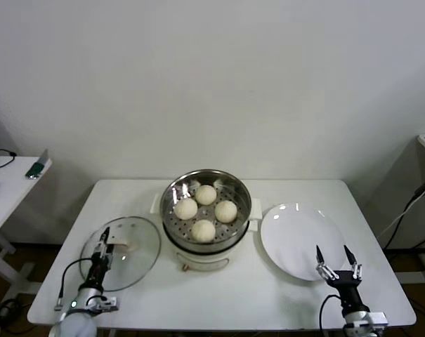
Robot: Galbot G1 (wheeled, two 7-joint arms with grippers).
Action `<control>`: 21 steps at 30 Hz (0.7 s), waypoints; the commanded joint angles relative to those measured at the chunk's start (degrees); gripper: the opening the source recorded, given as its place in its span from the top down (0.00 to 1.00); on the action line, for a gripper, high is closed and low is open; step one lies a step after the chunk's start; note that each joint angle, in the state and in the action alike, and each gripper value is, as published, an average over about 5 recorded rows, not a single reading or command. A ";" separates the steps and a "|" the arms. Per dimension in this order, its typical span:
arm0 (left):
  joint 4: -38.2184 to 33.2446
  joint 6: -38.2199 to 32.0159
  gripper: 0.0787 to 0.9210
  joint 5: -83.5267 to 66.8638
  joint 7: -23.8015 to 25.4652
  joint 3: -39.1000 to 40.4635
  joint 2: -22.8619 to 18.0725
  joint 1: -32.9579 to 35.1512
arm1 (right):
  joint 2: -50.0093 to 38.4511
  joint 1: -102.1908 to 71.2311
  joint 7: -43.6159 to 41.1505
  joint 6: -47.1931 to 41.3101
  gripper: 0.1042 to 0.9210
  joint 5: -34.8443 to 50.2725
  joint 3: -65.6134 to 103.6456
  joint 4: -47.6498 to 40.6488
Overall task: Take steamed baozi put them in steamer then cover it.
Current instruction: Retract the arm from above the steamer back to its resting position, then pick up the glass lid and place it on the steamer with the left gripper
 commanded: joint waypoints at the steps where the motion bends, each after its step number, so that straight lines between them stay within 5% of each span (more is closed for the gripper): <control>1: 1.75 0.80 0.49 1.04 0.39 0.26 0.00 -2.00 | 0.74 0.20 0.13 0.04 0.12 -0.37 0.08 0.14; 13: -3.26 0.74 0.88 -2.54 -1.51 0.09 0.40 -0.32 | 0.57 0.64 0.13 -0.55 0.12 -0.68 0.15 0.48; 21: -16.00 5.09 0.92 -10.73 2.94 -0.39 4.33 3.26 | 0.33 1.19 0.66 -1.18 0.12 -1.24 0.04 0.29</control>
